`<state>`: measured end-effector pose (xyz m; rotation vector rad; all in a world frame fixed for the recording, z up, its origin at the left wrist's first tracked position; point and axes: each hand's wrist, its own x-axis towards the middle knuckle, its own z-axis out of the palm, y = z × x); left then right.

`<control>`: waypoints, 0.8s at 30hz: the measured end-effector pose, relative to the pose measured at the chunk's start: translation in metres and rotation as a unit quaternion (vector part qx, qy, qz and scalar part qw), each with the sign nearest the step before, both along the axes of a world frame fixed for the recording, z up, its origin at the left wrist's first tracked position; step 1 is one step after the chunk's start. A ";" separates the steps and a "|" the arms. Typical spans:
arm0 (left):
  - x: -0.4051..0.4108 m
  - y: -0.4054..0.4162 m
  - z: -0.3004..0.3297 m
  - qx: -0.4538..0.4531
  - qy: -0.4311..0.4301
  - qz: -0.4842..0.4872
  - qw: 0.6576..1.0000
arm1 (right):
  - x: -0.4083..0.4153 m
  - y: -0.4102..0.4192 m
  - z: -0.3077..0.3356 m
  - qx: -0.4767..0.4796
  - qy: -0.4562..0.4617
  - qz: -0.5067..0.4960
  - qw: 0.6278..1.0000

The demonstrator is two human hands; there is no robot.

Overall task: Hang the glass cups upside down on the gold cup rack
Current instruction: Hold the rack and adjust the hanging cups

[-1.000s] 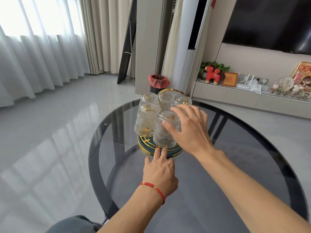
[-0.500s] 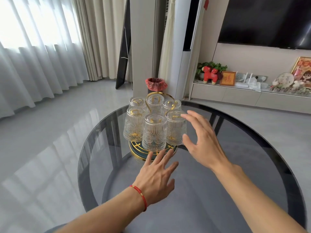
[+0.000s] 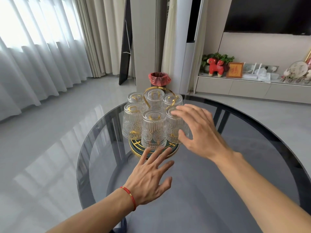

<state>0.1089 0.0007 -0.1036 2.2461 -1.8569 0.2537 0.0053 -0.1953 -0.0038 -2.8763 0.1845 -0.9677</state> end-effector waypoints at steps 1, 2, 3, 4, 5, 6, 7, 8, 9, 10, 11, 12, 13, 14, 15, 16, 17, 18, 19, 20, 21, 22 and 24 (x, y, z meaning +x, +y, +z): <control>0.000 0.000 0.000 0.001 0.001 0.002 1.000 | -0.001 -0.001 0.000 -0.001 -0.007 -0.002 1.000; -0.001 0.000 0.000 0.001 0.001 0.005 1.000 | -0.002 -0.002 0.001 -0.004 -0.014 -0.003 1.000; -0.001 0.000 0.000 0.001 0.000 0.007 1.000 | -0.003 -0.003 0.000 -0.007 -0.019 -0.005 1.000; -0.001 0.000 0.000 0.001 -0.001 0.008 1.000 | -0.004 -0.004 0.000 -0.007 -0.023 -0.006 1.000; -0.001 0.000 0.000 0.001 0.001 0.007 1.000 | -0.005 -0.005 0.000 -0.004 -0.027 -0.007 1.000; -0.001 0.000 0.000 0.000 0.003 0.006 1.000 | -0.005 -0.005 -0.001 -0.001 -0.030 -0.007 1.000; -0.001 0.000 0.000 0.000 0.005 0.007 1.000 | -0.006 -0.006 -0.001 0.001 -0.032 -0.006 0.999; 0.000 0.000 0.000 0.001 0.006 0.007 1.000 | -0.006 -0.007 -0.001 0.000 -0.033 -0.006 0.999; 0.000 0.000 0.000 0.000 0.007 0.007 1.000 | -0.006 -0.009 -0.001 -0.001 -0.035 -0.006 0.999; 0.000 0.000 0.000 -0.002 0.007 0.007 1.000 | -0.006 -0.010 -0.001 -0.002 -0.036 -0.006 0.999; -0.001 0.000 0.000 -0.003 0.007 0.006 1.000 | -0.006 -0.011 -0.001 -0.003 -0.037 -0.006 0.999; -0.001 0.000 0.000 -0.004 0.006 0.006 1.000 | -0.007 -0.012 -0.001 -0.004 -0.036 -0.005 0.999; 0.000 0.000 0.000 -0.005 0.005 0.006 1.000 | -0.007 -0.012 0.000 -0.007 -0.035 -0.005 0.999; 0.000 0.000 0.000 -0.005 0.004 0.006 1.000 | -0.006 -0.011 0.000 -0.010 -0.033 -0.004 0.999; -0.001 0.000 0.000 -0.005 0.004 0.006 1.000 | -0.006 -0.011 0.001 -0.012 -0.031 -0.003 0.999; -0.001 0.000 -0.001 -0.005 0.004 0.006 1.000 | -0.006 -0.010 0.003 -0.012 -0.029 -0.003 0.999; -0.001 0.000 -0.001 -0.004 0.005 0.005 1.000 | -0.006 -0.009 0.005 -0.010 -0.027 -0.004 1.000; -0.001 0.000 -0.001 -0.002 0.007 0.006 1.000 | -0.006 -0.008 0.006 -0.006 -0.022 -0.004 1.000; 0.000 0.000 -0.001 -0.001 0.007 0.007 1.000 | -0.005 -0.007 0.008 0.000 -0.012 -0.003 1.000; 0.000 0.000 -0.001 -0.002 0.007 0.007 1.000 | -0.006 -0.006 0.008 0.003 0.000 -0.002 1.000; 0.000 0.000 -0.001 -0.002 0.006 0.007 1.000 | -0.006 -0.005 0.009 0.005 0.012 -0.001 1.000; 0.000 0.000 -0.002 -0.001 0.006 0.007 1.000 | -0.006 -0.004 0.009 0.005 0.019 -0.001 1.000; 0.000 0.000 -0.002 0.001 0.009 0.008 1.000 | -0.007 -0.004 0.008 0.009 0.019 -0.001 1.000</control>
